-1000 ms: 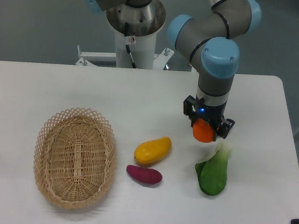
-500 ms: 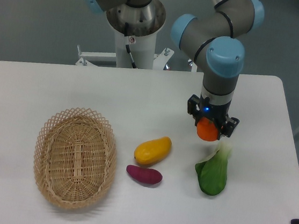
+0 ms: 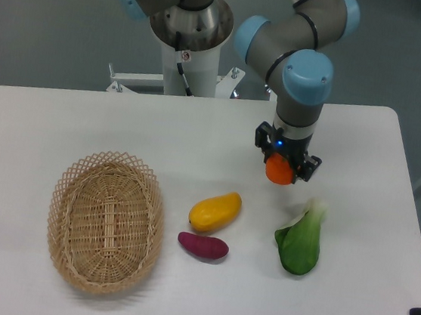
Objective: Place the orange on the table
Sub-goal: 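Carry the orange toward the mango and lower it to the table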
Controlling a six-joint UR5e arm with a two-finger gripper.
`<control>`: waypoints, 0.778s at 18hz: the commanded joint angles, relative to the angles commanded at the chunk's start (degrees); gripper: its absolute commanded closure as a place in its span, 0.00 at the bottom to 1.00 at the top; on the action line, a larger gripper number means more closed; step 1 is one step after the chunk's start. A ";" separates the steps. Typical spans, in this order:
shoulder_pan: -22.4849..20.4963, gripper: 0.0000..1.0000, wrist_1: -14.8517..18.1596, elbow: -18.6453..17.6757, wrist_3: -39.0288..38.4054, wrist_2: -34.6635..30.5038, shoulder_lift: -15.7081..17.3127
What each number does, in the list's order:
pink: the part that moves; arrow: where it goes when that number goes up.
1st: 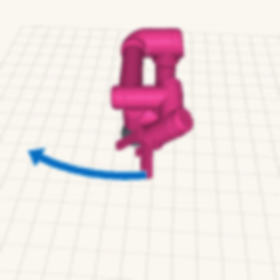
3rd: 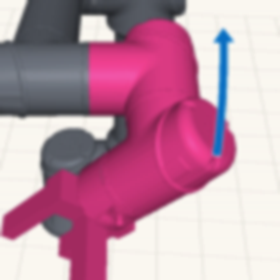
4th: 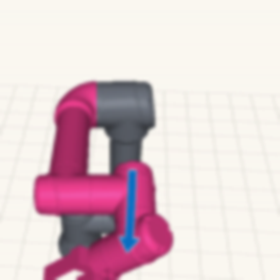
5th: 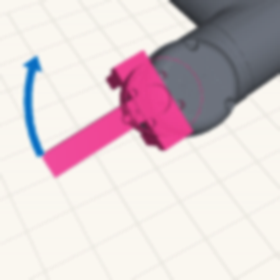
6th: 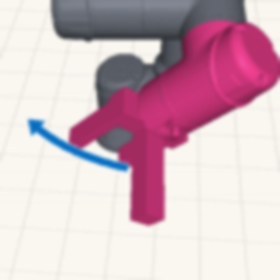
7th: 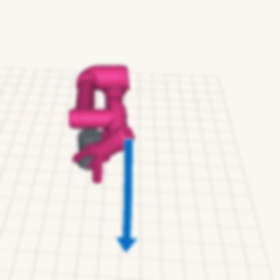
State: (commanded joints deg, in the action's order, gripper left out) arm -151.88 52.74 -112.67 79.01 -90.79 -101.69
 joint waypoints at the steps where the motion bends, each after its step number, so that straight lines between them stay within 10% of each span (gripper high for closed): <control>1: 0.09 0.36 0.00 -0.62 0.00 0.09 0.18; 14: 2.63 0.35 0.00 -7.39 2.73 0.44 0.36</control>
State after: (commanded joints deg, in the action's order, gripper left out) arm -149.25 52.73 -120.06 81.74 -90.35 -101.34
